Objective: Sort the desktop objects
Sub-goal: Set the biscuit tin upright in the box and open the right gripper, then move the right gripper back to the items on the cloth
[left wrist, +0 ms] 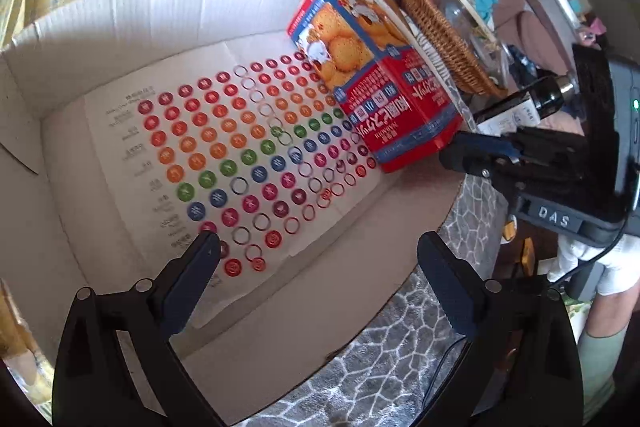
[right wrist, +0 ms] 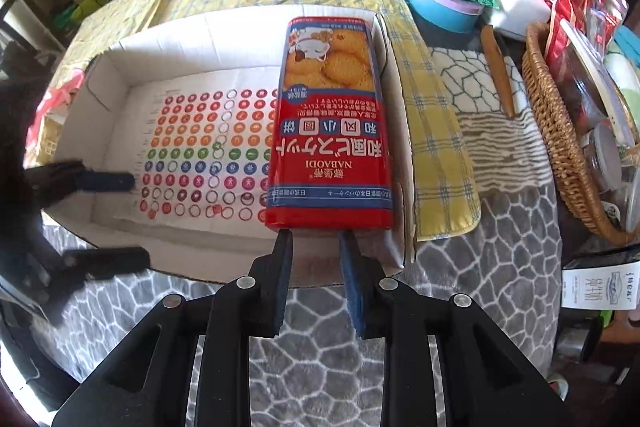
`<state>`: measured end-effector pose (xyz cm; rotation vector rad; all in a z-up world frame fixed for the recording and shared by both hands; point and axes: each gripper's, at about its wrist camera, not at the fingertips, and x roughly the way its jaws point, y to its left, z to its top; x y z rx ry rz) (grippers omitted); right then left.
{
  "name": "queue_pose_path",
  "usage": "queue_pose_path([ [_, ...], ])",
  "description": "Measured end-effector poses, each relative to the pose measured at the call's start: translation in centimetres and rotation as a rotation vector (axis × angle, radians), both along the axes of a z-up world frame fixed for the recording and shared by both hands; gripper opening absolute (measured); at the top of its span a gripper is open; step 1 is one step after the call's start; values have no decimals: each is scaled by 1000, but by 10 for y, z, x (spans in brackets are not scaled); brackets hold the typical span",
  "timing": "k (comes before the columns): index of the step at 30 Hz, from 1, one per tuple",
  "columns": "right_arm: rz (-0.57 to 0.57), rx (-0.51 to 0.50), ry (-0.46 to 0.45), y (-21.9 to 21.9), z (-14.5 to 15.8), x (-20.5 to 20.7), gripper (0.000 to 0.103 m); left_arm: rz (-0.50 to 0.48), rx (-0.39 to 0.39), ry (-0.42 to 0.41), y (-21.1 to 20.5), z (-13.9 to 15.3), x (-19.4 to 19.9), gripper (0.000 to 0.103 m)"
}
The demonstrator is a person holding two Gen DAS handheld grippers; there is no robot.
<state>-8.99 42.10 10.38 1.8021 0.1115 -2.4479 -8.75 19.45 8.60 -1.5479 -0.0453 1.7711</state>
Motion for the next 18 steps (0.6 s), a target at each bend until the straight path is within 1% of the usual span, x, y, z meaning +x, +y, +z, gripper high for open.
queue_pose_path([
  [3,13,24,34,-2,13,8,25,43,20,8,-12,9,-11,98],
  [4,6,23,50,0,18,10,25,58,47,1,-18,14,-15,98],
  [7,-26,-23,113,7,38,17,25,109,134,-20,-35,29,-21,98],
  [12,-61,-106,233,3,72,27,27,142,230,30,-57,66,-13,99],
  [13,-56,-121,254,-2,77,29,29,154,245,42,-67,75,-11,99],
  [15,-28,-154,292,-19,87,37,30,177,266,72,-89,92,-5,99],
  [17,10,-174,323,-39,94,45,31,223,266,109,-121,106,-1,101],
  [18,33,-189,337,-53,97,49,35,249,263,127,-138,110,2,101],
])
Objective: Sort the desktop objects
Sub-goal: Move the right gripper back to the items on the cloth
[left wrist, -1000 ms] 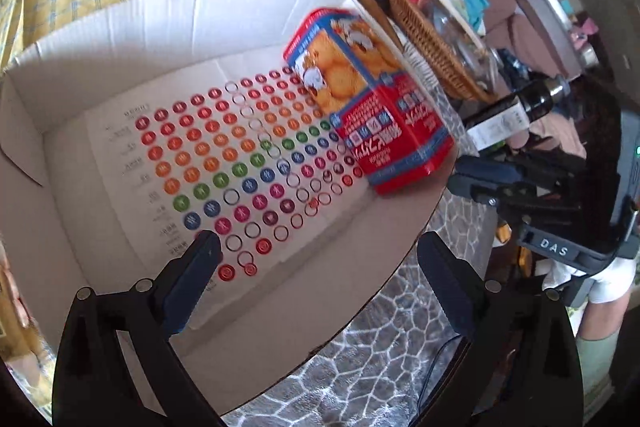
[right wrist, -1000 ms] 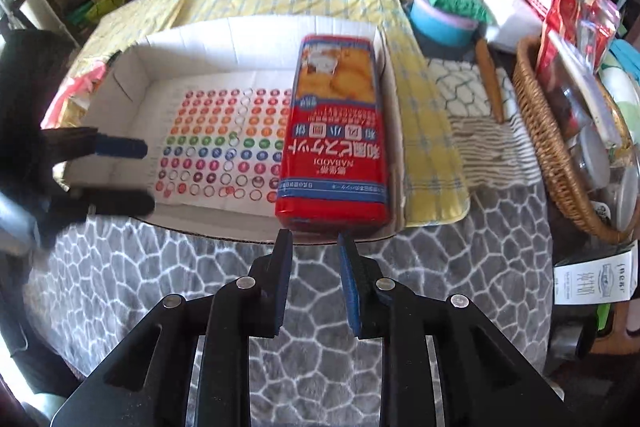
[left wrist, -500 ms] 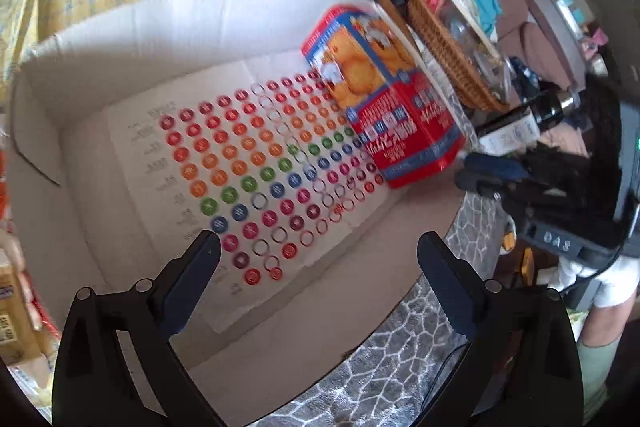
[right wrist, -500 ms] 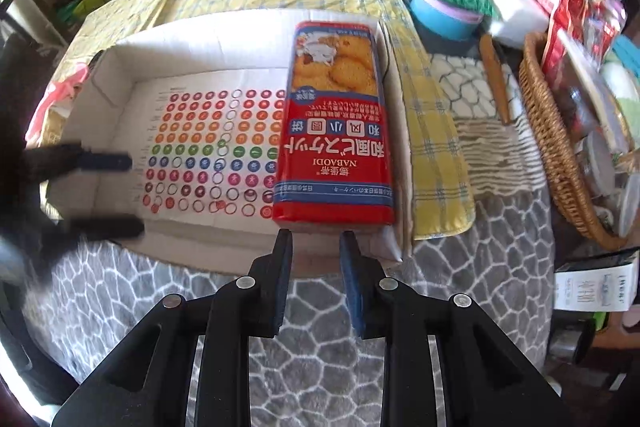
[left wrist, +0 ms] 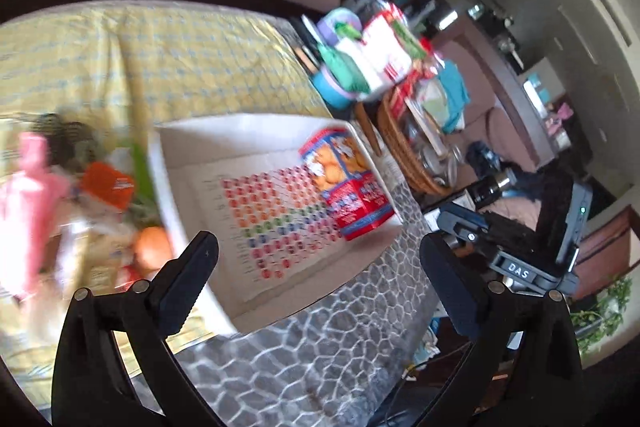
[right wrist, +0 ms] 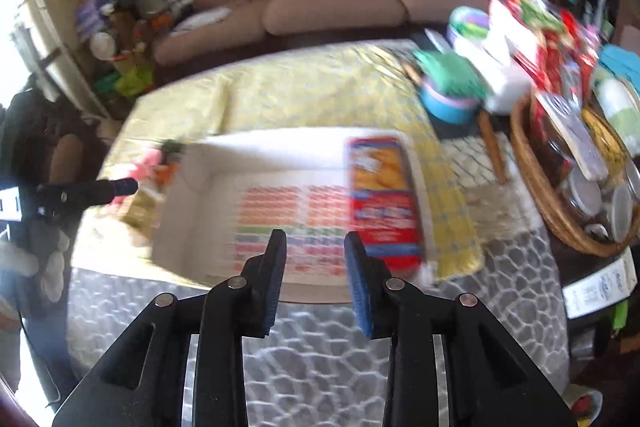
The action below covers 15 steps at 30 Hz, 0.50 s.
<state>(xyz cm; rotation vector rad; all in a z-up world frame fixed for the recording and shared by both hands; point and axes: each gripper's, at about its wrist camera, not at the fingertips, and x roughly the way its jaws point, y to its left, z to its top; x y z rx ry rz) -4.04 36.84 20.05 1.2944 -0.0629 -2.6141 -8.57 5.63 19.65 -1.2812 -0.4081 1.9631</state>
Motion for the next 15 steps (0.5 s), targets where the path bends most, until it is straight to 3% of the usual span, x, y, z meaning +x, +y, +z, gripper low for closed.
queue_pose_path([
  [4,108,-35,37,-62,0,12,50,149,-76,35,-83,-2,17,102],
  [8,180,-70,39,-117,-14,15,51,267,-138,-5,-152,-32,35,102],
  [12,224,-106,45,-164,-32,15,52,322,-155,-41,-195,-72,55,102],
  [15,235,-77,57,-193,-45,8,60,325,-143,-67,-203,-97,59,102],
])
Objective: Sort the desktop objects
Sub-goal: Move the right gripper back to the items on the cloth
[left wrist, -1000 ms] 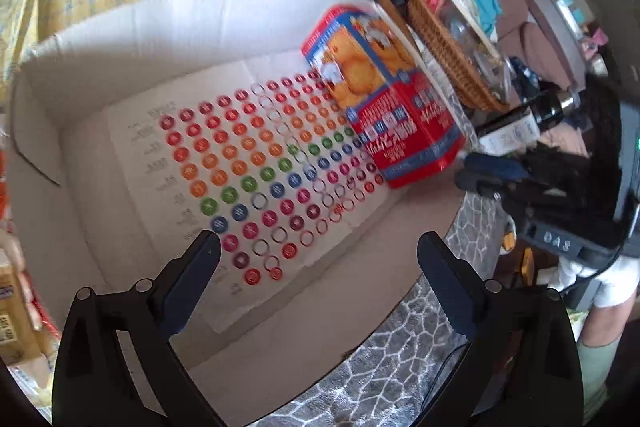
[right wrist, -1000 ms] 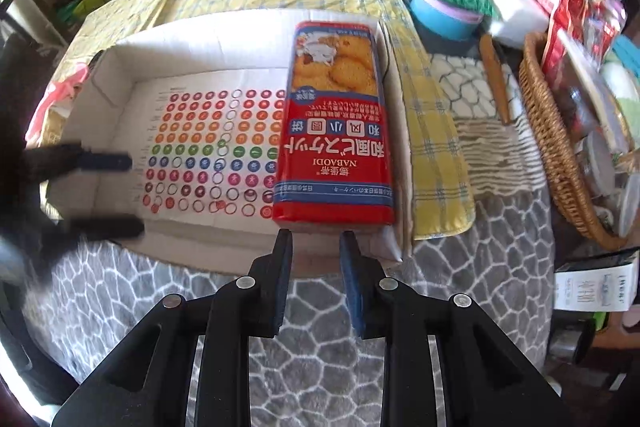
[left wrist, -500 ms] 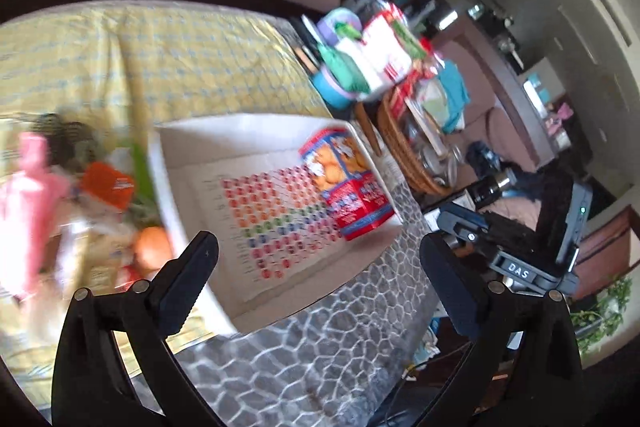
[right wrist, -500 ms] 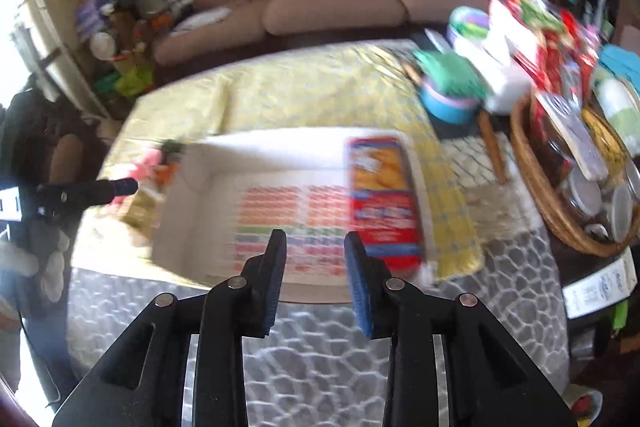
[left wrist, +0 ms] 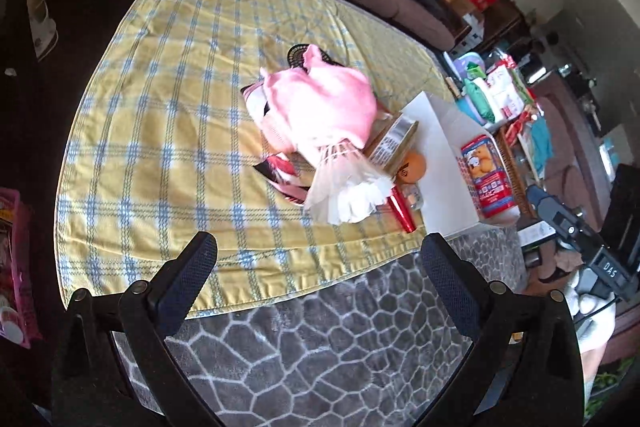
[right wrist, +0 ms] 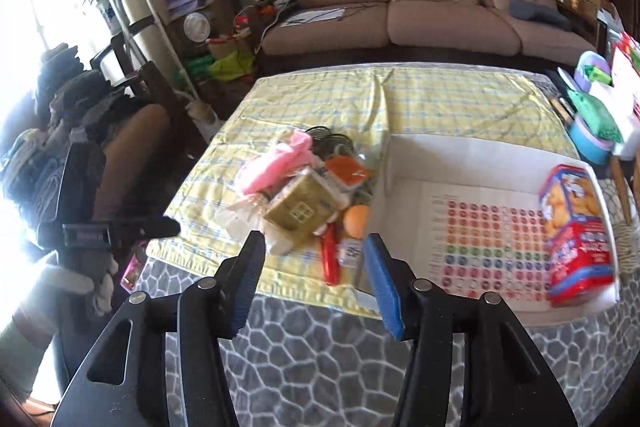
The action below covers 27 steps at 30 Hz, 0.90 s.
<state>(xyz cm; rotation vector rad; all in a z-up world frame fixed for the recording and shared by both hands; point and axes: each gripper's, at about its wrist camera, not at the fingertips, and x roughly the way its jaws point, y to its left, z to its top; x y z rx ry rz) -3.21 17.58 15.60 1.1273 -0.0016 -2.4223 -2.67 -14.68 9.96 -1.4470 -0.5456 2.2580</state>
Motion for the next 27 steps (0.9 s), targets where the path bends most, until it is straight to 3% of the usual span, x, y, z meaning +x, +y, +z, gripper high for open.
queue_pose_path([
  [4,7,41,1,-28,-11,-12,65,-23,-20,-7,6,-20,0,102],
  [10,-16,-11,-12,-45,-24,-27,66,-85,-151,74,32,-23,-19,101],
  [15,-34,-37,-19,-50,-32,-33,66,-128,-285,129,50,-27,-38,69],
  [17,-35,-49,-15,-50,-34,-34,66,-142,-304,133,55,-32,-44,58],
  [19,-32,-56,-13,-49,-34,-34,66,-139,-277,129,53,-35,-47,41],
  [20,-33,-57,-11,-49,-34,-34,66,-131,-226,120,48,-36,-48,21],
  [21,-31,-61,-10,-48,-33,-34,66,-116,-181,109,44,-36,-50,9],
  [24,-39,-68,-5,-44,-31,-36,66,-64,-43,87,23,-33,-51,9],
  [27,-47,-84,-4,-40,-29,-39,66,-29,17,113,1,-18,-48,8],
])
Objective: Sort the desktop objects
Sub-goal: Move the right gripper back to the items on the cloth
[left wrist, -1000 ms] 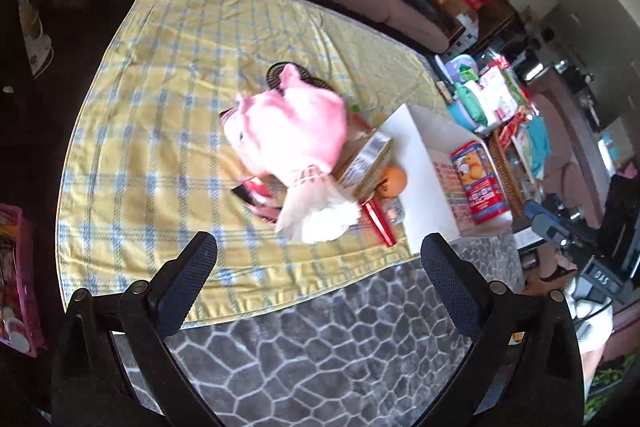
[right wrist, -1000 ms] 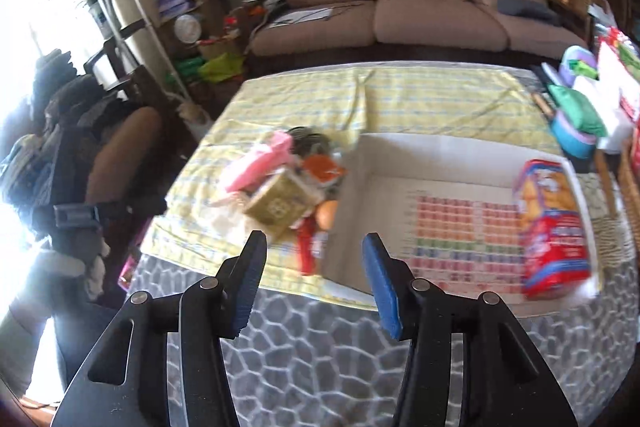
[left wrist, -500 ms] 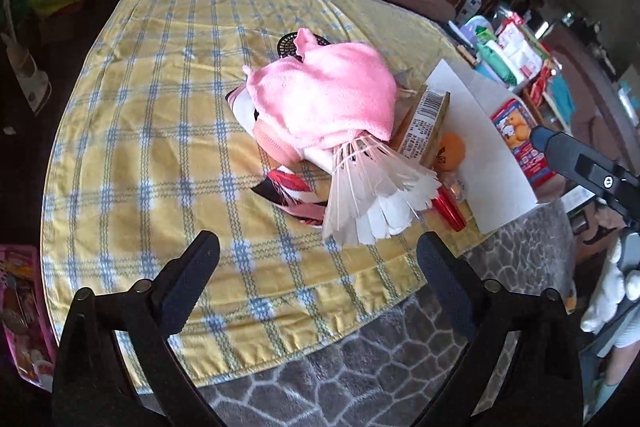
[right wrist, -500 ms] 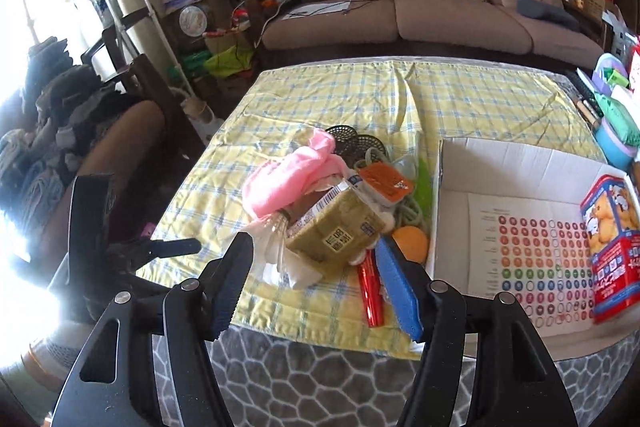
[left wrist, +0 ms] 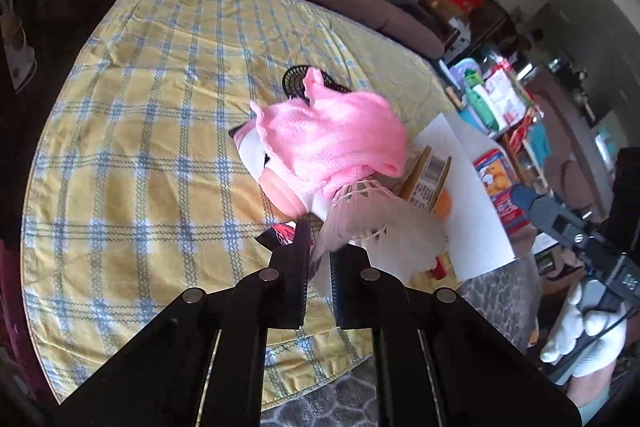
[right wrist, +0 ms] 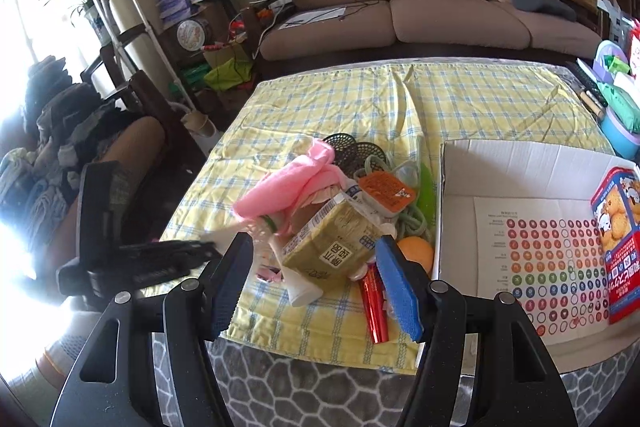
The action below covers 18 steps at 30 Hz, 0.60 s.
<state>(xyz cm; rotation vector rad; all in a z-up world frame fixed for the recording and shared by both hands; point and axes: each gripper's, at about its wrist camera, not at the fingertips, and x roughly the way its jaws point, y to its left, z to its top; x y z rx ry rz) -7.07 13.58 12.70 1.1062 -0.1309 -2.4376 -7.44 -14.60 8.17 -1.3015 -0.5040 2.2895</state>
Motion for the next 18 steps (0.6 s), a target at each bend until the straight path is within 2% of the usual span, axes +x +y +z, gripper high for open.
queue_pose_path([
  [2,-9,-10,1,2,1,-1,66,19,32,24,-16,12,2,7],
  [5,-18,-24,2,3,2,-3,66,43,136,36,-42,25,6,6],
  [8,-18,-34,0,-1,2,-3,66,62,146,62,-57,35,9,6],
  [11,-7,-34,-6,-8,1,-5,66,56,136,26,-59,26,6,8],
  [13,-1,-35,-6,-14,2,-5,66,28,117,-1,-47,16,6,24],
  [14,3,-42,-6,-17,2,-4,66,13,99,-6,-39,13,8,42],
  [15,3,-46,-8,-19,1,-4,66,0,80,-7,-31,10,9,54],
  [18,-3,-81,-35,-22,-2,-7,66,-56,47,-8,-6,7,7,59],
])
